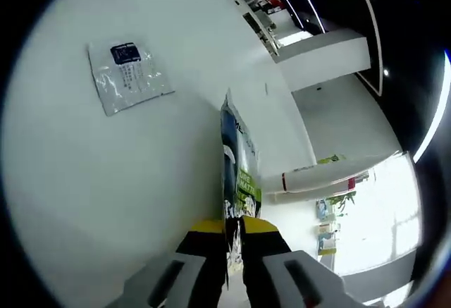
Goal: Arrange the skincare products in the storage area until every visible bottle or jar stands upright without overlapping.
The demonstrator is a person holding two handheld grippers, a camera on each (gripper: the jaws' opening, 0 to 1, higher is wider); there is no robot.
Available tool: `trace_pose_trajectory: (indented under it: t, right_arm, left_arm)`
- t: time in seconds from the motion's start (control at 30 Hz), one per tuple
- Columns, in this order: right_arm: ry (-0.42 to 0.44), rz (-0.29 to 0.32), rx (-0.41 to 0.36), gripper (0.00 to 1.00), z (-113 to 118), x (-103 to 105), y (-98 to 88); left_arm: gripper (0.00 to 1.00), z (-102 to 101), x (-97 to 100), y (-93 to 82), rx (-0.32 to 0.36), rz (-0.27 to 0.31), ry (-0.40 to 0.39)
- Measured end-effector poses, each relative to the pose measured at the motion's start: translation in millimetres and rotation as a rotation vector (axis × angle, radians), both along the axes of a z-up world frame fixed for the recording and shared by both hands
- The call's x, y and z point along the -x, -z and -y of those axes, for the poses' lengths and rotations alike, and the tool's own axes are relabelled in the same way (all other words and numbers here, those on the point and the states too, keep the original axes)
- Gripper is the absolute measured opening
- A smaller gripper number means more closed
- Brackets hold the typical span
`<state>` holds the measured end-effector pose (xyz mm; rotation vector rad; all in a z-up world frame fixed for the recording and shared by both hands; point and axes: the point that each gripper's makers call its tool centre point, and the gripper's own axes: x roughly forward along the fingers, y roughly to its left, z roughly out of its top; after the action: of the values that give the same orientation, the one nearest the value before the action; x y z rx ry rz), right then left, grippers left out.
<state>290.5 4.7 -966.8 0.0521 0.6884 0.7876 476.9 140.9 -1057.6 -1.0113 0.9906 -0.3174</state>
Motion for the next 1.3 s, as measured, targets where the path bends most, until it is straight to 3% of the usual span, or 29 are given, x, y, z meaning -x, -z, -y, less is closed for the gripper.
trace_pose_trajectory:
  t: [0.6,0.87,1.3]
  right_arm:
    - [0.009,0.011,-0.012,0.33,0,-1,-3.3]
    - [0.001,0.012,-0.019,0.32,-1,-1,-3.8]
    - [0.002,0.016,-0.028,0.32,0,-2,-5.2]
  left_arm:
    - [0.14,-4,1.9,-4.0,0.007,-0.023,-0.005]
    - [0.24,-9,1.1,-10.3,0.021,-0.013,0.007]
    - [0.27,-2,3.0,-8.9,-0.192,-0.024,0.192]
